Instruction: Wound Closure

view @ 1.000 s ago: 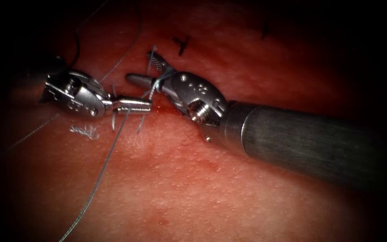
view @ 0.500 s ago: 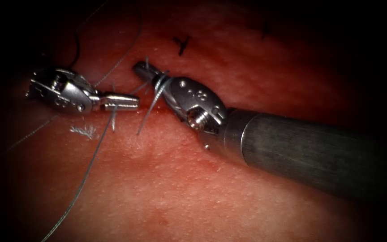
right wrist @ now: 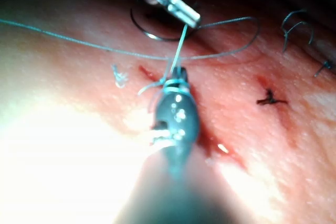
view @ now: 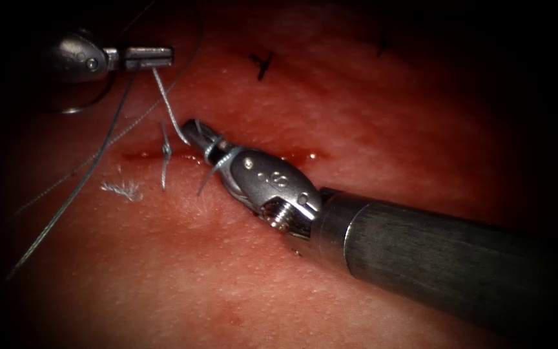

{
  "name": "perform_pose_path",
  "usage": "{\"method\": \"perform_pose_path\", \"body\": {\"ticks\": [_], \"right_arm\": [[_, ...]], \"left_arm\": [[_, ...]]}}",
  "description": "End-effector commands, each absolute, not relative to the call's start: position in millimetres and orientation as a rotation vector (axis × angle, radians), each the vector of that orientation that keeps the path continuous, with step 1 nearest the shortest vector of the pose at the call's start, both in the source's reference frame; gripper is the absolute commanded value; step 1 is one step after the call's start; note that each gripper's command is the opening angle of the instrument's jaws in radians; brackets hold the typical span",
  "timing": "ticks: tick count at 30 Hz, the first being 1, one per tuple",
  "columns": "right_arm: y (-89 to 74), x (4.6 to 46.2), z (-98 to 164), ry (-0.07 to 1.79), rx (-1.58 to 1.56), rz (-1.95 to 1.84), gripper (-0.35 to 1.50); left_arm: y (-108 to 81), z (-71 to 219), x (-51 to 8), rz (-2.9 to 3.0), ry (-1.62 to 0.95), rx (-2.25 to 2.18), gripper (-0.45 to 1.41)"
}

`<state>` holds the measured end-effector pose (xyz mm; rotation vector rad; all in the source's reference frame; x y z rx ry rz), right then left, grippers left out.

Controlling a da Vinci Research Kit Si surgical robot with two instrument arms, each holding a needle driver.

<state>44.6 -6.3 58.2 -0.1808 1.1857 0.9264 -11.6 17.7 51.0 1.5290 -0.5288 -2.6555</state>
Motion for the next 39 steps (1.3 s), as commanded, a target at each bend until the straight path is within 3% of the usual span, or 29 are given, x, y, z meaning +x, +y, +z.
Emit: {"method": "perform_pose_path", "body": {"ticks": [1,7,21,39], "right_arm": [[-6.6,45.3,58,1.186,-0.182,0.925,-0.35],[-8.5,45.8,57,1.148,-0.237,0.903,-0.35],[-12.5,46.5,54,1.104,-0.235,0.858,-0.35],[-14.0,44.9,55,1.067,-0.256,0.809,-0.35]], "left_arm": [[19.0,52,-12.1,-2.661,-0.535,1.524,-0.45],[22.2,53,-11.3,-2.718,-0.575,1.473,-0.45],[28.5,55,-9.8,-2.860,-0.934,1.254,-0.45],[34.4,58,-9.2,-2.825,-1.058,1.193,-0.45]]}}
